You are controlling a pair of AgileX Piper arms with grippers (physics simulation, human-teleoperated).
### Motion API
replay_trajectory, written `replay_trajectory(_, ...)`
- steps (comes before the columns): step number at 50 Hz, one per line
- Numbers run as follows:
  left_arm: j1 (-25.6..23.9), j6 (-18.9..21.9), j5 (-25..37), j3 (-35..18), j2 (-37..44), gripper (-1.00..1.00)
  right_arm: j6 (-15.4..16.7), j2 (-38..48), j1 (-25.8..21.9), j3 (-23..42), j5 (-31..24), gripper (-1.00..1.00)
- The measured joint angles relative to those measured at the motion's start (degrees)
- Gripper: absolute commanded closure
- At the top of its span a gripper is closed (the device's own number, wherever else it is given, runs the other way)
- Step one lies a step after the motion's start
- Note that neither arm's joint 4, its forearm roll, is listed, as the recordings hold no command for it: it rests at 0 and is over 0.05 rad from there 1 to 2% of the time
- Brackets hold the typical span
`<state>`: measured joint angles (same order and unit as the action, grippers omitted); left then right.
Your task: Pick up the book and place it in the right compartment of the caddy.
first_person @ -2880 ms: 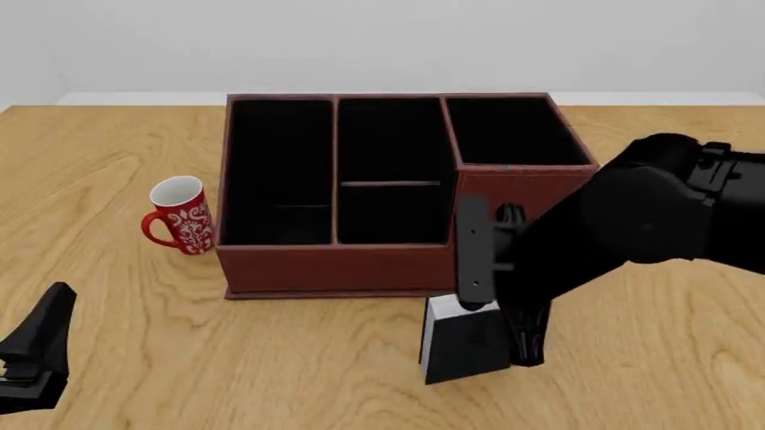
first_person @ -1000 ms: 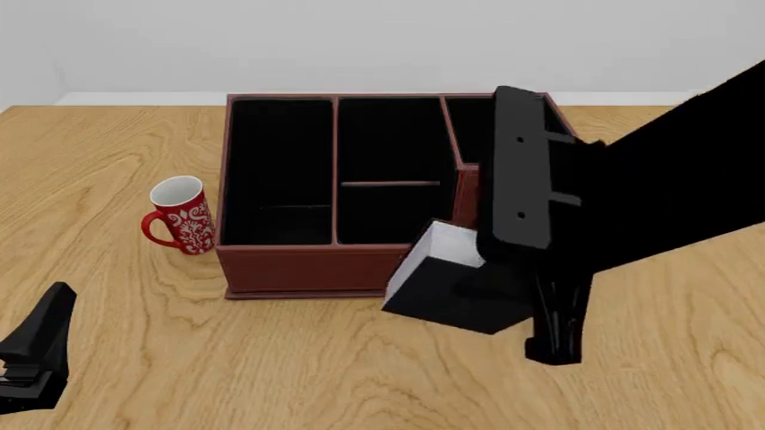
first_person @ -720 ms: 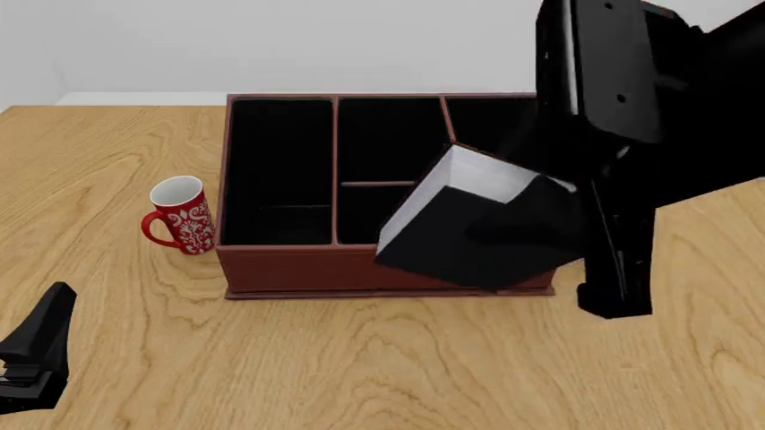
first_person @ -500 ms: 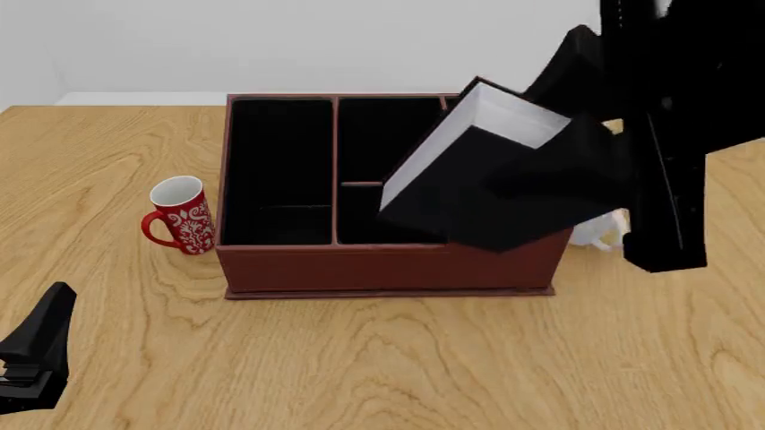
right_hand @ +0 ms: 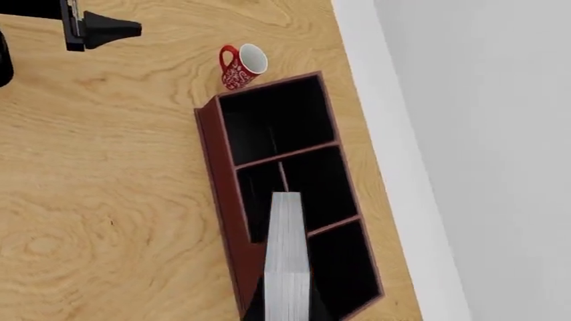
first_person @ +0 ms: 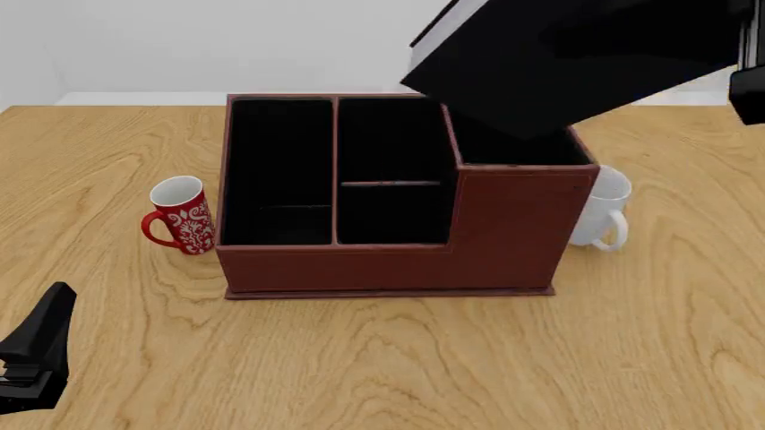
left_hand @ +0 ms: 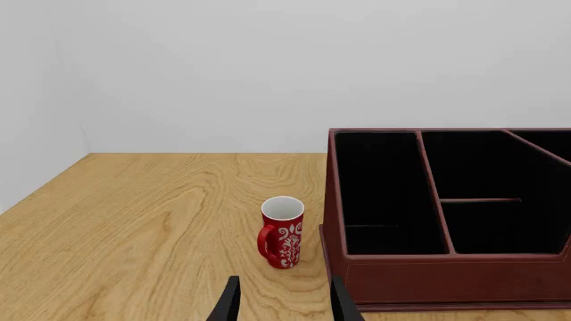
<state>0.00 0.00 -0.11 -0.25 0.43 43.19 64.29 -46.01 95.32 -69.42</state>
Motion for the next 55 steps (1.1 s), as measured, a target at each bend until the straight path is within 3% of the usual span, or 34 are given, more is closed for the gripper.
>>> replay_trajectory(17, 0.0, 0.0, 0.0, 0.0, 0.0, -1.00, 2.7, 2.0, 7.3, 1.4, 4.6, 1.00)
replay_trajectory(55, 0.0, 0.0, 0.0, 0.0, 0.0, -1.00, 1.7, 7.1, 17.1, -4.6, 15.9, 1.00)
